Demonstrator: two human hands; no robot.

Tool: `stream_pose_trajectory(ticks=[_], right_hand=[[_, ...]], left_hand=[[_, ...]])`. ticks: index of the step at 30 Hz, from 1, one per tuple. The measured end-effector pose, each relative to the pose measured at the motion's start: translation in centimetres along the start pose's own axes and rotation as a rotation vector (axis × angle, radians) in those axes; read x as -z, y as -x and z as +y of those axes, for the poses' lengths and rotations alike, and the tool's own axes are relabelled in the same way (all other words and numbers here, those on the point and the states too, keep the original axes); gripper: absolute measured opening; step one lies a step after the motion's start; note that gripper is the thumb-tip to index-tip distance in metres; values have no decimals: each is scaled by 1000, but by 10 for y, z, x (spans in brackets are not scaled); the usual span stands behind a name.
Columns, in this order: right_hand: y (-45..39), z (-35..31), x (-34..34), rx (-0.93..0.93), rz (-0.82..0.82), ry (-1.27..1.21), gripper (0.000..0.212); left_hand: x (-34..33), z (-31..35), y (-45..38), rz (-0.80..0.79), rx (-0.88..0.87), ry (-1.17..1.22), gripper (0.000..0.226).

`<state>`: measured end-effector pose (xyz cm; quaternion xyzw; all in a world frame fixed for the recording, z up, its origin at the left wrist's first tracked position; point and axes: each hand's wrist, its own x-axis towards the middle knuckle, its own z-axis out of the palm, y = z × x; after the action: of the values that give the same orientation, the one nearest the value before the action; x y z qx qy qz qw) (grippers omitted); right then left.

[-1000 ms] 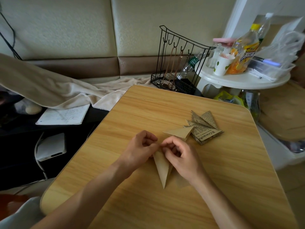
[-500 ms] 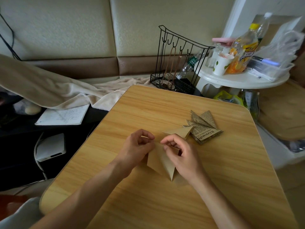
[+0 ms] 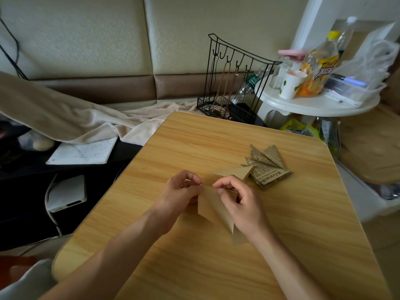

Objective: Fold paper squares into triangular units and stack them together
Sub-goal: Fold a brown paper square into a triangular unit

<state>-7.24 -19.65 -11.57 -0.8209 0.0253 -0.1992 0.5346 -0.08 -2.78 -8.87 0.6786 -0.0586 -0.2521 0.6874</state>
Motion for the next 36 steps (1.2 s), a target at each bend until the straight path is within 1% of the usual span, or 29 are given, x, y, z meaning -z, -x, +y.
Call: stream_pose_trajectory(ticks=[5,11,17,23,28,32,36], right_hand=[[1,2,0,-32,31,-15,24],[1,3,0,-68,26,-28,22],[1,-2,1,-7,-1,-33,24],[0,-3,1,42,-30,-19,24],[1,-2,1,18,-29,-33,12],[0,1,1,-28,-20,-23,13],[1,2,1,-22,-11,-24,13]], left_hand=[[-1,-3,-1,4,-15,8,9],[-1,-5,-2,-3,-31,2,8],[-2,-5,0,26,-73,-92,12],[-3,-1,1,22,-69,-75,12],[-3,1,2,34,-34,-45,15],[-5,3,1,33,10,37,12],[-4,1,0,39,-13,7,8]])
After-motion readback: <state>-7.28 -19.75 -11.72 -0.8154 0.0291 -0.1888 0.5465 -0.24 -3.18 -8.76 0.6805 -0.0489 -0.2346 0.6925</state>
